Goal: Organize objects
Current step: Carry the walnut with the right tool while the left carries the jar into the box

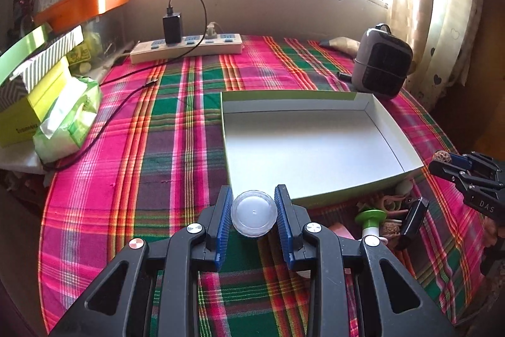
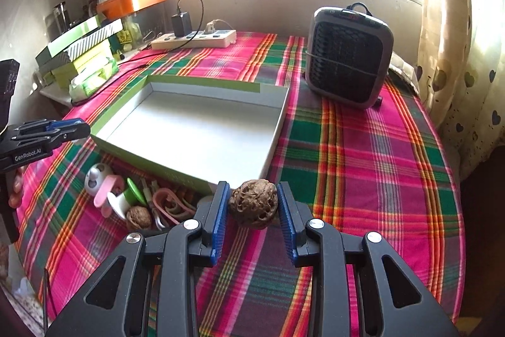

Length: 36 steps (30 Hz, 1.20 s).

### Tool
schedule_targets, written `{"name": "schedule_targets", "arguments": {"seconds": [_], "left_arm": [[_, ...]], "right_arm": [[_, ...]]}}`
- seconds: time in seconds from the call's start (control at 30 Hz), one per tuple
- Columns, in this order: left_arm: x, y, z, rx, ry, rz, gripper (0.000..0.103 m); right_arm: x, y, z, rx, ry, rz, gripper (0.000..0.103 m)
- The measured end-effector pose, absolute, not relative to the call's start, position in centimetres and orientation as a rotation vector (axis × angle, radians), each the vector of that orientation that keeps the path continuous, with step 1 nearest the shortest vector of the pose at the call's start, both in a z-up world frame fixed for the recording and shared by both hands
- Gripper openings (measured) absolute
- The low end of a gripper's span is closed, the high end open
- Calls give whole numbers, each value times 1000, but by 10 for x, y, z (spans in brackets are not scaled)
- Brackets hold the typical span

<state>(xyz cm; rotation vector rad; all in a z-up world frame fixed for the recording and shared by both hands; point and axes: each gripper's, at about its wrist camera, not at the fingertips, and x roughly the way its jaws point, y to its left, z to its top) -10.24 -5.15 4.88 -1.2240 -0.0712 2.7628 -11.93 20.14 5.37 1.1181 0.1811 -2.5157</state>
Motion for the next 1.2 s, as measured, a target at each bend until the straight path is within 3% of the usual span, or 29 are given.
{"name": "schedule_targets", "arguments": {"seconds": [1.2], "left_arm": [[-231,-20,25,-1339,-4,2653,25]], "right_arm": [[-240,122,30,1270,241,-2477,32]]}}
